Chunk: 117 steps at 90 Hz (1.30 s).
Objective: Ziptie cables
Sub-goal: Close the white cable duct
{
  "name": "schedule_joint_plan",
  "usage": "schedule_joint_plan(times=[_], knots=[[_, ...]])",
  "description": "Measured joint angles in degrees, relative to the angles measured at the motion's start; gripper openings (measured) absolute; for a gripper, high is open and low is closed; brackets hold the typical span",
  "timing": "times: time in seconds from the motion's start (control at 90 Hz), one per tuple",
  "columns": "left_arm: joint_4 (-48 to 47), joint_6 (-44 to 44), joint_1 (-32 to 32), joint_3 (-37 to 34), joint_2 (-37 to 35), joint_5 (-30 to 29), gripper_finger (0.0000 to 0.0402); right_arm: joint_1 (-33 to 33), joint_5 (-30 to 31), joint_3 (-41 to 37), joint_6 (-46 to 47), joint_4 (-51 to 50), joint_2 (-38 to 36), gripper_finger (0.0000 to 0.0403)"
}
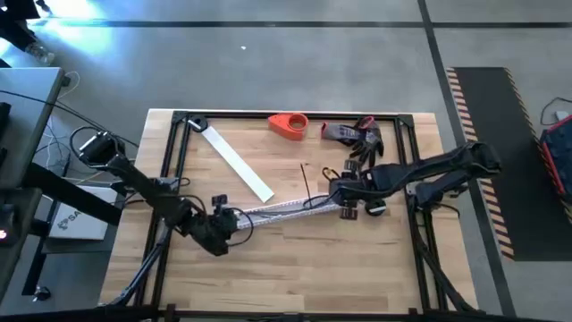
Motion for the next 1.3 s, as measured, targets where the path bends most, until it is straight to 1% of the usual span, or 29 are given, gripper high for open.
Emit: schedule_joint_plan(times=[0.078, 0.144, 0.2, 0.244, 0.311, 0.4, 0.478, 0.6, 0.756, 0.789, 0.833, 0.867, 0.922, 0.989, 1.044, 1.133, 1.2, 1.244, 1.3], knots=[[-1.41, -6.14, 1.54, 0.00, -0.14, -3.88, 0.0119, 0.12, 3.51, -2.21, 3.12, 1.93, 0.00, 0.0165], [-3.63, -12.19, 3.10, 0.00, -0.77, -6.76, 0.0119, -0.79, 7.35, -4.17, 7.65, 3.21, 0.00, 0.0165], [-5.82, -16.14, 5.04, 0.00, -1.83, -7.90, 0.0119, -2.33, 10.46, -5.48, 10.96, 4.98, 0.00, 0.0165], [-7.70, -17.86, 7.01, 0.00, -2.69, -7.60, 0.0119, -3.93, 11.71, -6.52, 11.93, 7.41, 0.00, 0.0165], [-10.34, -18.14, 10.08, 0.00, -3.84, -5.39, 0.0119, -6.75, 11.37, -8.10, 12.26, 10.92, 0.00, 0.0165], [-11.52, -13.61, 14.26, 0.00, -4.73, -0.59, 0.0119, -10.78, 9.38, -10.49, 12.19, 17.28, 0.00, 0.0165], [-11.43, -9.40, 16.71, 0.00, -4.47, 3.13, 0.0119, -13.86, 4.22, -12.50, 10.07, 21.55, 0.00, 0.0165], [-9.64, -6.74, 18.21, 0.00, -3.65, 3.18, 0.0119, -17.14, -8.32, -15.54, 5.90, 25.46, 0.00, 0.0165], [-7.87, -4.84, 18.19, 0.00, -3.63, 2.94, 0.0119, -16.95, -28.10, -18.72, 0.05, 25.80, 0.00, 0.0165], [-7.91, -4.84, 18.21, 0.00, -3.72, 2.69, 0.0119, -16.51, -30.91, -19.23, -0.68, 25.39, 0.02, 0.0165], [-7.87, -4.87, 18.32, 0.00, -3.78, 2.06, 0.0119, -15.77, -32.38, -19.64, -0.75, 24.41, 0.07, 0.0165], [-7.88, -4.67, 18.63, 0.00, -3.78, 1.74, 0.0119, -15.18, -32.17, -19.65, -0.48, 24.28, -0.01, 0.0165], [-7.89, -3.45, 19.55, 0.00, -3.78, 1.82, 0.0119, -14.33, -30.12, -19.22, -0.46, 25.08, -0.16, 0.0165], [-7.83, -1.59, 21.49, 0.00, -3.78, 3.26, 0.0119, -13.37, -27.09, -18.35, -1.59, 25.94, -0.20, 0.0165], [-7.80, 0.97, 23.81, 0.00, -3.78, 4.91, 0.0119, -12.87, -24.04, -17.95, -3.10, 28.55, -0.22, 0.0165], [-6.68, 7.45, 28.03, 0.00, -3.78, 6.01, 0.0120, -12.57, -18.04, -17.97, -4.97, 36.23, -0.22, 0.0165], [-5.14, 12.48, 31.84, 0.00, -3.76, 7.55, 0.0122, -12.64, -13.40, -18.95, -4.66, 45.65, 0.20, 0.0165], [-3.90, 15.31, 34.47, 0.00, -3.76, 9.85, 0.0124, -12.70, -12.16, -19.68, -4.36, 51.77, 0.88, 0.0165], [-3.36, 18.33, 37.51, 0.00, -3.76, 13.45, 0.0126, -12.68, -12.05, -20.26, -4.42, 57.85, 2.23, 0.0165]])
